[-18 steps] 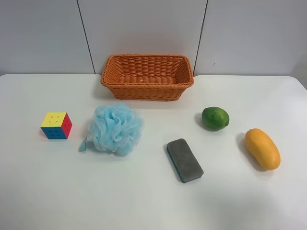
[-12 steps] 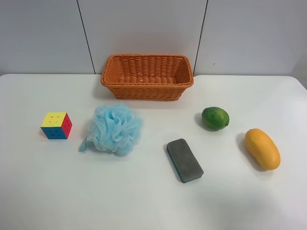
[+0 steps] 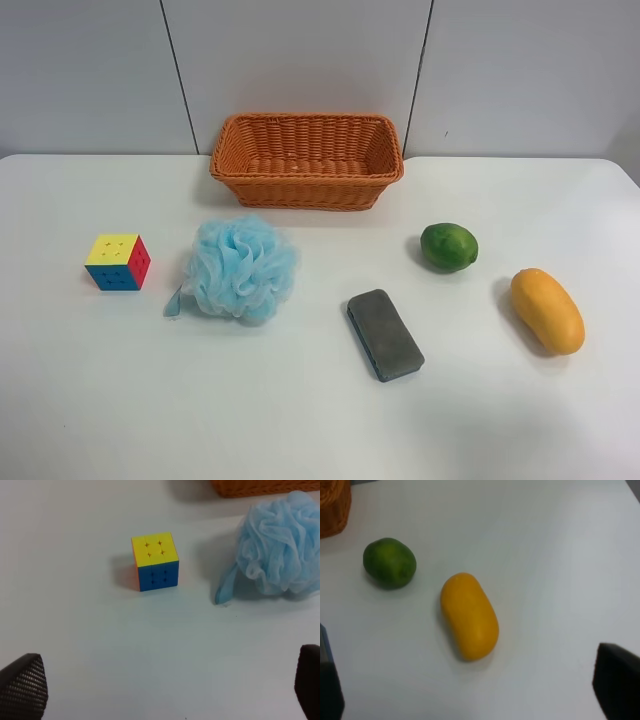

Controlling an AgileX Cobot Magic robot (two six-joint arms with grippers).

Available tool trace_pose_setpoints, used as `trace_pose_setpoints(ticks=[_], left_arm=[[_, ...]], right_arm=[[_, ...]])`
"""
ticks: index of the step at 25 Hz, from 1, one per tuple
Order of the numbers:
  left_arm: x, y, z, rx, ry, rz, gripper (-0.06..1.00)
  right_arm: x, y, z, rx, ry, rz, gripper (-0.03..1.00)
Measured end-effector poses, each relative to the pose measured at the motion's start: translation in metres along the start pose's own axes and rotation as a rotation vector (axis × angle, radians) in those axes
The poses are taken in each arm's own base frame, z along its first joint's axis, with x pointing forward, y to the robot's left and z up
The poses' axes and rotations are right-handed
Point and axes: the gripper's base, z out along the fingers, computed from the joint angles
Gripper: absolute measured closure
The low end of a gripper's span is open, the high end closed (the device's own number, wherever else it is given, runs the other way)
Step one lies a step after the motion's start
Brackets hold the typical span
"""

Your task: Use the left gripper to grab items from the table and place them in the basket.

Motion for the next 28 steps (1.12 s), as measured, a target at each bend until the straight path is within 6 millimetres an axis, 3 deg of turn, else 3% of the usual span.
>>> trace_pose_setpoints(ticks=[12, 17, 22, 28], left_arm=[[-0.003, 0.0, 0.0, 0.0, 0.004, -0.014, -0.05], [-0.044, 0.003, 0.006, 0.005, 0.093, -0.036, -0.05], [-0.1, 0.011, 0.038, 0.013, 0.238, -0.051, -0.05], [-0.151, 0.017, 0.114, 0.034, 0.44, -0.06, -0.05]], right_arm=[[0.0, 0.0, 0.0, 0.0, 0.0, 0.0, -0.02], [0.0, 0.0, 0.0, 0.0, 0.0, 0.0, -0.02], [0.0, 0.0, 0.0, 0.0, 0.0, 0.0, -0.02], [0.0, 0.0, 0.0, 0.0, 0.0, 0.0, -0.02]])
